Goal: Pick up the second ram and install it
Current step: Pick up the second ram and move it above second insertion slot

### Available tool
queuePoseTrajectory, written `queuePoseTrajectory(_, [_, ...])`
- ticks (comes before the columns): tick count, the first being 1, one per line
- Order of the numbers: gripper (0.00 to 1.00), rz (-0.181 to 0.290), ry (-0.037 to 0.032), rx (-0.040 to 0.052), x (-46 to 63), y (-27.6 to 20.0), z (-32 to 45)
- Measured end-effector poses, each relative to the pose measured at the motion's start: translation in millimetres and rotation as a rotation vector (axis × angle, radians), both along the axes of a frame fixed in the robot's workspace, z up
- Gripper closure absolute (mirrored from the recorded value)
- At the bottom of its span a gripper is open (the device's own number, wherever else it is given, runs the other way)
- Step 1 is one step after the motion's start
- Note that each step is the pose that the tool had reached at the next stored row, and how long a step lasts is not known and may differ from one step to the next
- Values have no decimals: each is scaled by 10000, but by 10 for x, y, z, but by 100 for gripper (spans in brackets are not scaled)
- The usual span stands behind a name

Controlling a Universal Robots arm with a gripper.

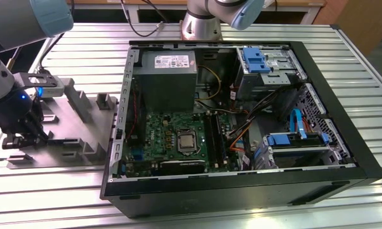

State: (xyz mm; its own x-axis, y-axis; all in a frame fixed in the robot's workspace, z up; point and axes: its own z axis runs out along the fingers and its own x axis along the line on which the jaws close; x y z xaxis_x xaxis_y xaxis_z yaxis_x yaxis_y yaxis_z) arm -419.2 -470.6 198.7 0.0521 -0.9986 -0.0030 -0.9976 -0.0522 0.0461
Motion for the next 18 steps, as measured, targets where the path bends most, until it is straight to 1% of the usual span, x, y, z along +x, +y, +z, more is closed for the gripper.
queuePoseTrajectory(2, [81,0,0,0,0,0,0])
queuePoseTrajectory(3, [83,0,0,-1,0,0,0])
queuePoseTrajectory(4, [88,0,0,0,0,0,0])
queuePoseTrajectory(18, [88,0,0,-9,0,0,0])
